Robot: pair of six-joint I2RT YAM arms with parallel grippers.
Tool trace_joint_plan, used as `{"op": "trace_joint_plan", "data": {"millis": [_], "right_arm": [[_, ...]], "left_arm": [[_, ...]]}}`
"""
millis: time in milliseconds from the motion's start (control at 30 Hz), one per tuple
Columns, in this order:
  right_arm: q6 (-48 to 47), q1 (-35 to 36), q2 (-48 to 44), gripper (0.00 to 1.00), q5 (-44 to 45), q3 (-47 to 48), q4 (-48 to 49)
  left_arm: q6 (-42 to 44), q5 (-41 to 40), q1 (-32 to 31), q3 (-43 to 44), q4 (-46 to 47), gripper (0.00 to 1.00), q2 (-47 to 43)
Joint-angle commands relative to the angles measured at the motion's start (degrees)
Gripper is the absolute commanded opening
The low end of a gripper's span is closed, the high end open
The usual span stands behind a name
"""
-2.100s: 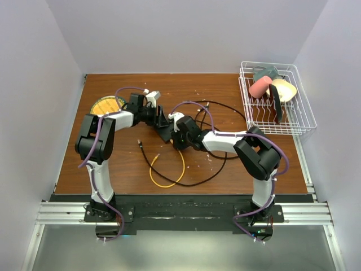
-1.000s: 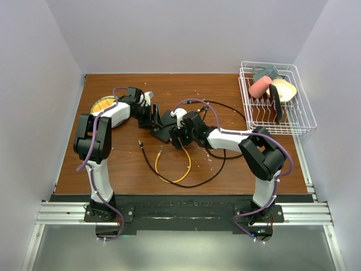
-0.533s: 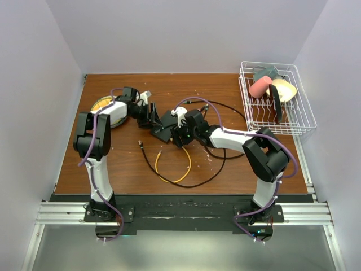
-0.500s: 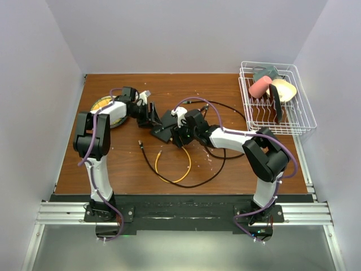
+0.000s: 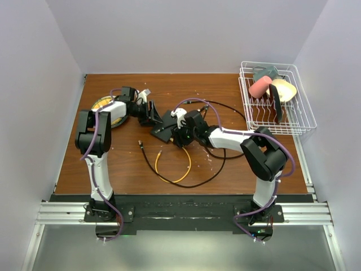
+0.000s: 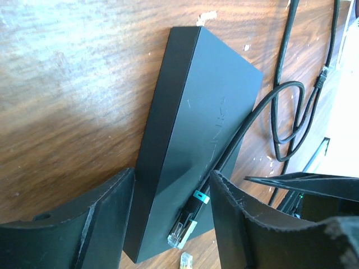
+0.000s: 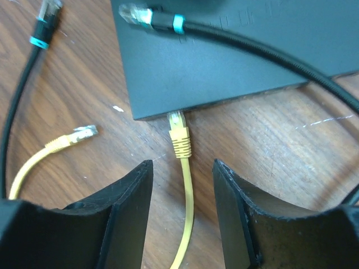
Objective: Insert the plug into the switch port
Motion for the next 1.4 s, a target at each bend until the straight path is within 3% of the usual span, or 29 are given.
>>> {"op": "trace_joint_plan", "data": {"millis": [0, 167, 567, 700, 1000, 1133, 1367], "right_arm": [[-0.8, -0.1, 1.7, 0.49, -1.3, 0.3, 1.3], [-0.5, -0.1, 2.4, 0.43, 0.4, 0.1, 1.7], [0.1, 0.0, 4.2, 0.09, 0.8, 0.4, 4.3], [0.7, 0.0, 5.0, 0.02, 0.9, 1.7, 5.1], [2.6, 0.0, 7.7, 0.00, 2.8, 7.1, 6.2], [4.1, -0.1, 8.1, 0.00, 3.3, 8.3, 7.8], [5.5, 0.0, 9.1, 0.00, 4.0, 10.7, 10.1]], "left_arm": [[0.8, 1.8, 0.3, 2.7, 0.9, 0.59, 1.2], [0.4, 2.4, 0.3, 2.0, 1.5, 0.56, 1.5], [1.1, 3.6, 0.2, 0.3, -0.1, 0.50, 0.8], [1.7, 5.2, -0.5, -0.4, -1.1, 0.46, 0.8], [4.2, 8.0, -4.1, -0.8, -6.2, 0.29, 1.4], [4.2, 10.7, -5.0, -2.6, -6.8, 0.08, 1.2], [5.3, 10.3, -5.3, -4.9, -8.8, 0.03, 1.0]]}}
